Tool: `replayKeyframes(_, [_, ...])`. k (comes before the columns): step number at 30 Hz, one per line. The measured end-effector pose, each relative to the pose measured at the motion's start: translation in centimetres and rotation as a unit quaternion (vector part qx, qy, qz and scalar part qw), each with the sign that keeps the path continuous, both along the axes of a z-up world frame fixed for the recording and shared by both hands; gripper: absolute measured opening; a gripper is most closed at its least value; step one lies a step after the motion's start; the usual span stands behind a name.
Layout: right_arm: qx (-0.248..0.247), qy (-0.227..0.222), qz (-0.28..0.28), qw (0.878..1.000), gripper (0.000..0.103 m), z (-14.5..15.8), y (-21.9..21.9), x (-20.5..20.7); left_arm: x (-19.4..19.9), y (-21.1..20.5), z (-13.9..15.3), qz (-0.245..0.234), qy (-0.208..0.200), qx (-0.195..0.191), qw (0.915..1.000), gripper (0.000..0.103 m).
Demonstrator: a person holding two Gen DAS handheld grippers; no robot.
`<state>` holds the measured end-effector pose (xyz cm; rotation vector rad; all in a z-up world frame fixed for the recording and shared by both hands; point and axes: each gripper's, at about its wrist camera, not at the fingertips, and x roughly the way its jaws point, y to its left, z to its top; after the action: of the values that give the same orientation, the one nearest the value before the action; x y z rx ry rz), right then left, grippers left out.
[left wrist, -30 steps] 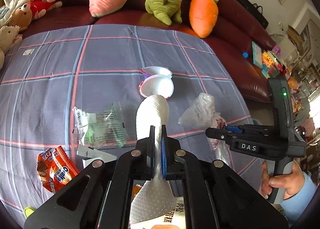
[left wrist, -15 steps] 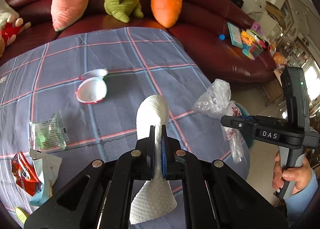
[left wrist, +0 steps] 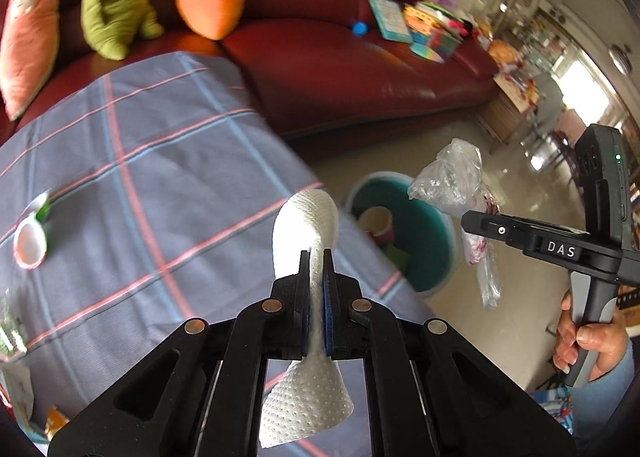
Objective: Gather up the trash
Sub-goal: 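Carry the paper towel and plastic bag over the teal bin and open both grippers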
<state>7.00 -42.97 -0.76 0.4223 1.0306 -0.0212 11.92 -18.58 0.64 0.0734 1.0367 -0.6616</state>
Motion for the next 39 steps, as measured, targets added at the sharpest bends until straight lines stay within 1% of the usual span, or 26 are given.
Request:
replayKeyframes(5, [0.016,0.006,-0.039,0.999,0.028,-1.3,-5.3,-2.4,-0.3,-5.3,-0.8,-0.03,0.004,0.008,0.9995,0.006])
replayKeyframes(7, [0.021,0.005,-0.047,0.999,0.028,-1.6,-6.6,-2.9,-0.5,-7.1,-1.1,-0.038,0.005,0.013,0.9992,0.006])
replayKeyframes(16, [0.042,0.016,-0.061,0.997,0.028,-3.3,-9.8,-3.5,-0.4,-13.0,-3.1,-0.064,0.022,0.03,0.9972,0.006])
replayKeyframes(25, [0.047,0.031,-0.07,0.996,0.028,-4.2,-11.8,-3.3,0.2,-16.0,-4.9,-0.078,0.039,0.04,0.9954,0.006])
replayKeyframes(36, [0.045,0.045,-0.091,0.994,0.029,-4.6,-13.2,-3.7,1.4,-19.1,-7.8,-0.099,0.064,0.049,0.9918,0.006])
replayKeyframes(39, [0.041,0.048,-0.097,0.993,0.029,-4.5,-13.4,-3.6,1.6,-19.8,-8.5,-0.103,0.07,0.05,0.991,0.008])
